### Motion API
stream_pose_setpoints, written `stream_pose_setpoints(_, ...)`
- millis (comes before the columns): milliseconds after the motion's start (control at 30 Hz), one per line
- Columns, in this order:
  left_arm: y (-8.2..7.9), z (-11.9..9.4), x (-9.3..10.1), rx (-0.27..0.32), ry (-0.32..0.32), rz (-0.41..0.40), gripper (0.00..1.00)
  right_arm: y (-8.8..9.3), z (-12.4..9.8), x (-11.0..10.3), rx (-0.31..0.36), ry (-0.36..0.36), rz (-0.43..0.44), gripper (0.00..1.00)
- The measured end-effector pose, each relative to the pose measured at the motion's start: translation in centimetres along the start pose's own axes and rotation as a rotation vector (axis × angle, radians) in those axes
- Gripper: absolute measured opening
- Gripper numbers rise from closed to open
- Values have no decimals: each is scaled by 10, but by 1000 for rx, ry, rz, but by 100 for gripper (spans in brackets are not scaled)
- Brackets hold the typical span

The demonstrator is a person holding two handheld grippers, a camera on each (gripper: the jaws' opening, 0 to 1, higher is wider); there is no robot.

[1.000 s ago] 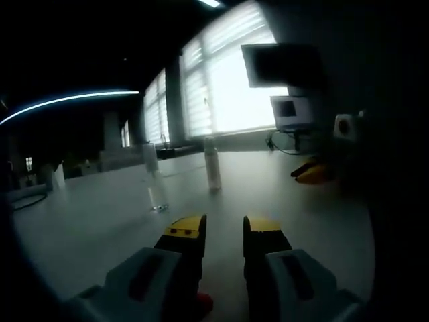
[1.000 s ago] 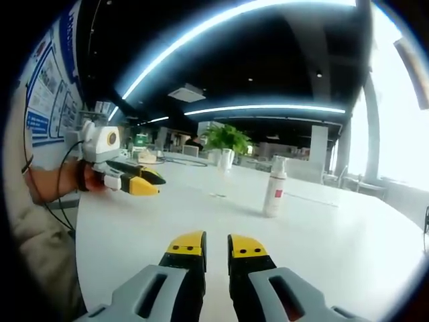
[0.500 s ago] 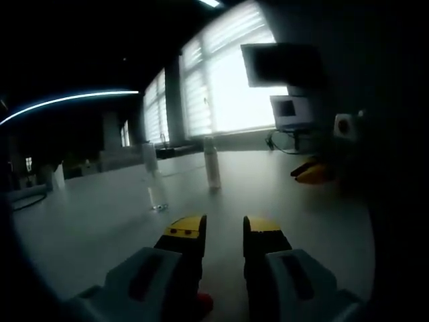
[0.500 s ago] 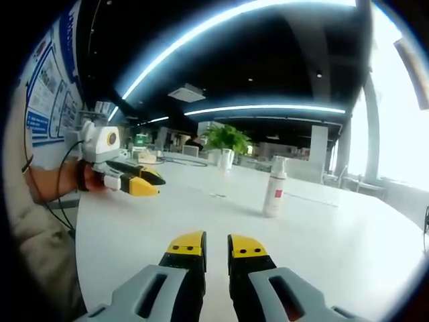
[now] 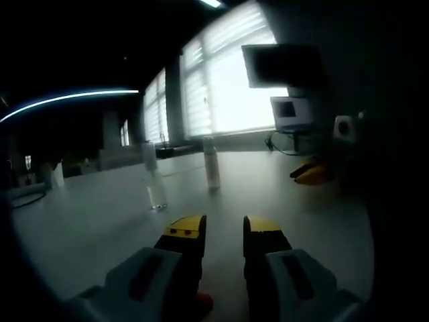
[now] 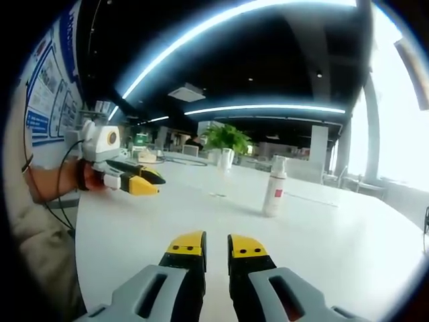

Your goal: Clamp pump bottle remove cover press pump head put on cover

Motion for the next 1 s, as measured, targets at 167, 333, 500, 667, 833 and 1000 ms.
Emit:
stream_pose_setpoints(167, 0, 0, 1, -1, 1, 2, 14, 0, 0, -1, -2, 2, -3, 8)
stream_pose_setpoints(333, 0, 0, 2, -6, 0, 6, 14, 1, 0, 1, -3, 4, -5, 8)
stream_pose_setpoints(500, 1, 0, 1, -12, -1, 12, 14, 1, 0, 1, -2, 4, -6, 8)
stream_pose_setpoints(667, 0, 1, 3, -15, 15, 11, 14, 0, 0, 0, -2, 5, -8, 8)
stream_pose_setpoints(833, -2, 3, 0, -9, 19, -22, 14, 0, 0, 1, -2, 6, -7, 8)
stream_pose_setpoints(1000, -5, 4, 2, -5, 13, 9, 14, 0, 0, -1, -1, 6, -7, 8)
Point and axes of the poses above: the point that each gripper's makers call its tool centre point, and the gripper's own axes: z roughly forward along the fingers, x roughly to its right, y roughly out of its underside, the point moved 8 cm from there along -z, roughly backward along the fingers, and after that the axes turned 1 degree about -y, right-handed, at the moved point
